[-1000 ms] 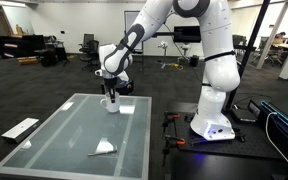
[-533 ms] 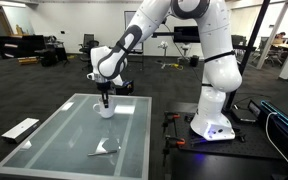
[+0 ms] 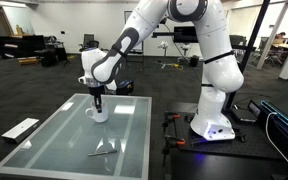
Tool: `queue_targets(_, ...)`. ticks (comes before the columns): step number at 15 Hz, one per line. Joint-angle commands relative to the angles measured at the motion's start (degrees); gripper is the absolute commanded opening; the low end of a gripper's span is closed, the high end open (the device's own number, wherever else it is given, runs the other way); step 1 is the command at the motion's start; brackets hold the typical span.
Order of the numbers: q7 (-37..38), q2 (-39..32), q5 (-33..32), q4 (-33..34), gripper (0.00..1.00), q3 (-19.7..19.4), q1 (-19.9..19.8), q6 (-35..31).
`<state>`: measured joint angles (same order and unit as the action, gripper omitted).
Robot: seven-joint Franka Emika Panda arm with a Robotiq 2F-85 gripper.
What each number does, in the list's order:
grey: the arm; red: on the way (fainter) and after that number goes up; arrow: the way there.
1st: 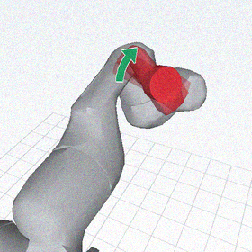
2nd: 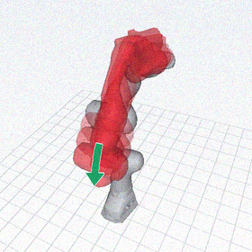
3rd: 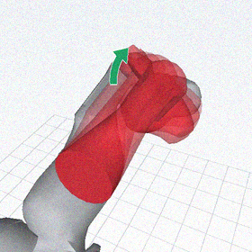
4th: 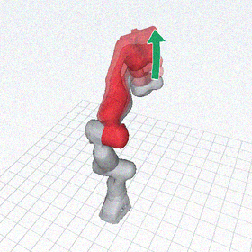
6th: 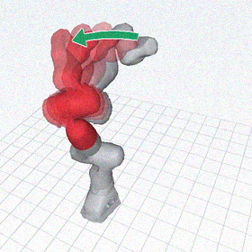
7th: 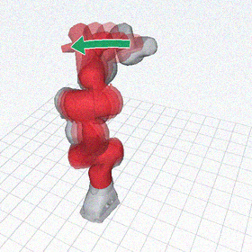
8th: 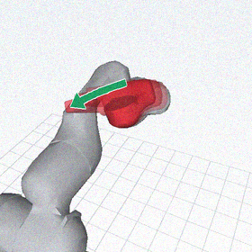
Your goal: Pick up the cup and move it to the left.
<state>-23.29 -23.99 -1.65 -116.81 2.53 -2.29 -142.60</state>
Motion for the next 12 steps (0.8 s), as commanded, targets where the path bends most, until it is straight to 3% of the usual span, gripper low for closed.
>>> queue_targets(1,3.0,-2.4,-1.5,2.6,0.03,0.5,1.2,0.9)
queue_targets(12,5.6,-3.8,-1.6,5.2,0.03,1.5,3.9,0.8)
